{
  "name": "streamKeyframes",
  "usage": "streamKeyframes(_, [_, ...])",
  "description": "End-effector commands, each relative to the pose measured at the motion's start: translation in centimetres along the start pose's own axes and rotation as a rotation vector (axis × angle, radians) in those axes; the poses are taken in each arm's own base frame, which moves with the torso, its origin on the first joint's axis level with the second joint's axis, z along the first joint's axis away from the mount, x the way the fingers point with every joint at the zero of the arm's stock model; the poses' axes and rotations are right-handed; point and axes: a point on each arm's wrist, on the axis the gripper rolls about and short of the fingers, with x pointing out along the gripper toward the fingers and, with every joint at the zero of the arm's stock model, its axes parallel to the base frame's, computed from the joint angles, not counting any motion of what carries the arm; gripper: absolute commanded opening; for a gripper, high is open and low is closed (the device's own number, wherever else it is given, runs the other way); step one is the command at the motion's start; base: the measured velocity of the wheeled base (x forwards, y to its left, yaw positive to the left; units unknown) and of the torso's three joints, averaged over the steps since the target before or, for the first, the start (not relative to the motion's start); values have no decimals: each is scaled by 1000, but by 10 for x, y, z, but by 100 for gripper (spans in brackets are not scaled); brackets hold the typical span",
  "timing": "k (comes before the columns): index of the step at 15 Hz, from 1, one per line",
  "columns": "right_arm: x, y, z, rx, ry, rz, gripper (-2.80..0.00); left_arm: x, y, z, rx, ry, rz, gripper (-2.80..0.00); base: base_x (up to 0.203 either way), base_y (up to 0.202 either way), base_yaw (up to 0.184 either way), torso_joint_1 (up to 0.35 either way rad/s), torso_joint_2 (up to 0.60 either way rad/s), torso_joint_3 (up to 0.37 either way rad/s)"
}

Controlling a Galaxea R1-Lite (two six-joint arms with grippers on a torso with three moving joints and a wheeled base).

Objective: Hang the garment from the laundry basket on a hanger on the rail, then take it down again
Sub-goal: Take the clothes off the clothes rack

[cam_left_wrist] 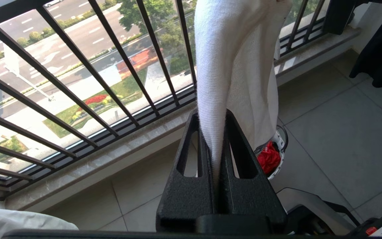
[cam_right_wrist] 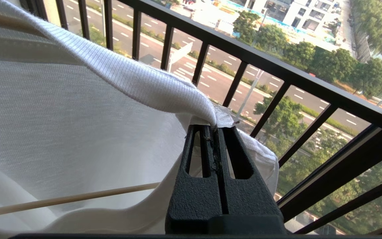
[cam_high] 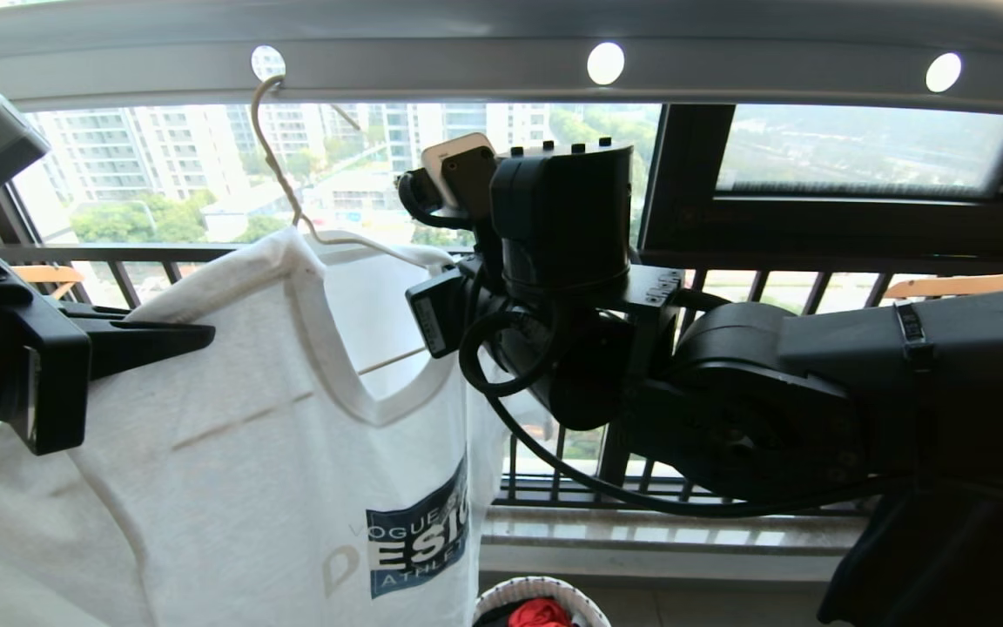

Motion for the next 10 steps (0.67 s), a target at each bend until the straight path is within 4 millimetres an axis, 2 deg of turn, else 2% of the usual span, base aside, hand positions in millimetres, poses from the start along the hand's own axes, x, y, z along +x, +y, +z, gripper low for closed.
streamKeyframes(1, [-2, -13, 7, 9, -16, -30, -280, 6, 1, -1, -2, 22, -5, -280, 0, 0, 0, 0, 0, 0])
streamKeyframes(5, [-5, -17, 1, -50, 8, -31, -280, 7, 1, -2, -4, 24, -8, -280, 0, 0, 0, 0, 0, 0])
streamKeyframes(7, [4, -22, 0, -60, 7, -51, -280, 2, -1, -2, 1, 7, -24, -280, 0, 0, 0, 0, 0, 0])
streamKeyframes(10, [17, -33, 9, -74, -27, -92, -280, -4, -3, -3, 4, -16, -84, -280, 0, 0, 0, 0, 0, 0])
